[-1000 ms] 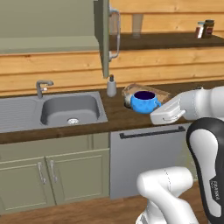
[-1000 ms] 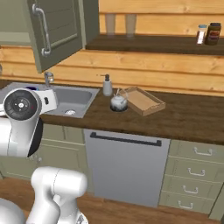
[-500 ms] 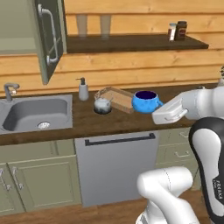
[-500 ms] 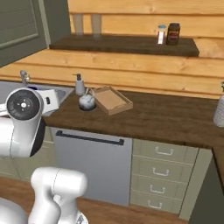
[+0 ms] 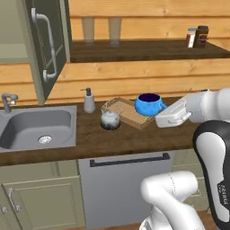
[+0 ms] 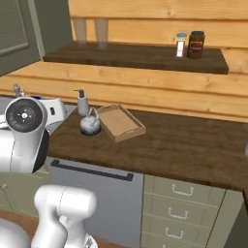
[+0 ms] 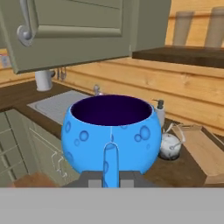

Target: Pick the kettle from the counter and place it on the tray. Then pick the mug from the cabinet and place it on the tray. Then close the cabinet doors.

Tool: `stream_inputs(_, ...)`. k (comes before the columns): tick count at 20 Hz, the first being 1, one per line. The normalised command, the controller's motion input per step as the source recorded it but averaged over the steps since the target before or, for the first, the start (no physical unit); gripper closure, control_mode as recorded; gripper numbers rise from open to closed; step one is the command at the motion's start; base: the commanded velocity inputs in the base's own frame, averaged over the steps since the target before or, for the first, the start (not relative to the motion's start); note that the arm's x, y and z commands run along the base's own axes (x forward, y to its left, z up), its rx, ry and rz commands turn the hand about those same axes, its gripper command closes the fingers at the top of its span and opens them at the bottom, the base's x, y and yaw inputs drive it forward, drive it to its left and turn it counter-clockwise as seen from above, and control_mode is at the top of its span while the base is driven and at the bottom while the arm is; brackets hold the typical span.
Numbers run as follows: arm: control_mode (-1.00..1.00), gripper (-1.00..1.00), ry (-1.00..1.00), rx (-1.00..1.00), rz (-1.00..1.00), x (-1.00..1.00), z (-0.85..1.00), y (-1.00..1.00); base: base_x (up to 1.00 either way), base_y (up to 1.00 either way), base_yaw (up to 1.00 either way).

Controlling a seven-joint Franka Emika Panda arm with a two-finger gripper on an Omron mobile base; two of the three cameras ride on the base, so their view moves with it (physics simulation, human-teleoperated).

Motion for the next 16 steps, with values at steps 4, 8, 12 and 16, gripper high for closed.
stream_inputs(4, 1.00, 1.00, 0.00, 0.00, 0.00, 0.00, 0.00, 0.00, 0.58, 0.00, 0.00)
stream_inputs(8, 1.00, 1.00, 0.00, 0.00, 0.00, 0.00, 0.00, 0.00, 0.50, 0.09, -0.07)
stream_inputs(12, 1.00, 1.00, 0.00, 0.00, 0.00, 0.00, 0.00, 0.00, 0.46, 0.00, -0.06)
stream_inputs(16, 1.00, 1.00, 0.00, 0.00, 0.00, 0.00, 0.00, 0.00, 0.36, 0.02, -0.08)
